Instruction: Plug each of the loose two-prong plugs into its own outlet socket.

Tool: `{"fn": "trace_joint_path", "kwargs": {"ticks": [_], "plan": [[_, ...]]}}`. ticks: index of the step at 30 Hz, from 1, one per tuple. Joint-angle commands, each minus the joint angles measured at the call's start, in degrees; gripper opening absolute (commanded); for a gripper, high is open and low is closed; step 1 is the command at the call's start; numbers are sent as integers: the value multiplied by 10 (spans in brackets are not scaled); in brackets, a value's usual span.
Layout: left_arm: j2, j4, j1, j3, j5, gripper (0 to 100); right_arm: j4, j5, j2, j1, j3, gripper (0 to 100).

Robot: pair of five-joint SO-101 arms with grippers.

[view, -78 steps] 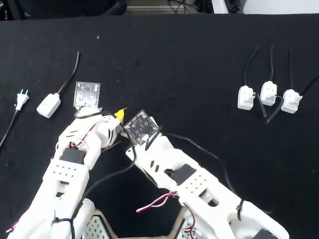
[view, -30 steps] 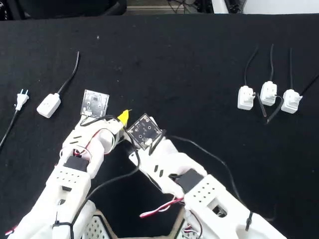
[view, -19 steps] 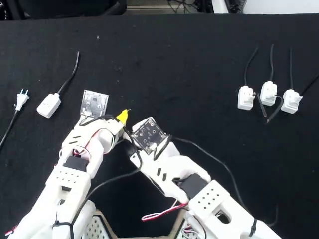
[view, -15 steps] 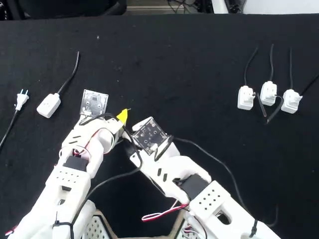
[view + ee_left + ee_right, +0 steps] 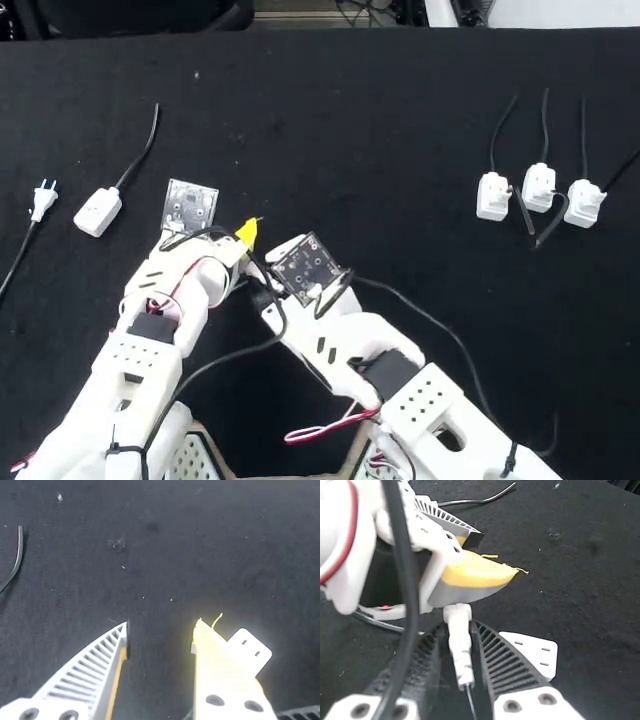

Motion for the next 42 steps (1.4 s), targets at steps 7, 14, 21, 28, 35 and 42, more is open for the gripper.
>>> {"fn": "trace_joint_path", "kwargs": {"ticks": [7,14,21,28,35,42], "plan": [[-1,-4,7,6,-5,213,59,-4,-28,30,-31,11],[-1,-4,11,6,-4,213,111,-3,-28,30,-54,11],[-1,-4,12,-11,4,213,113,-3,-28,30,-52,11],[-1,-3,13,-15,104,213,110,-3,-28,30,-52,11],[-1,-1,22,-15,134,213,110,-3,-28,31,-52,11],[-1,37,51,-16,90,213,109,-3,-29,33,-56,11]]}}
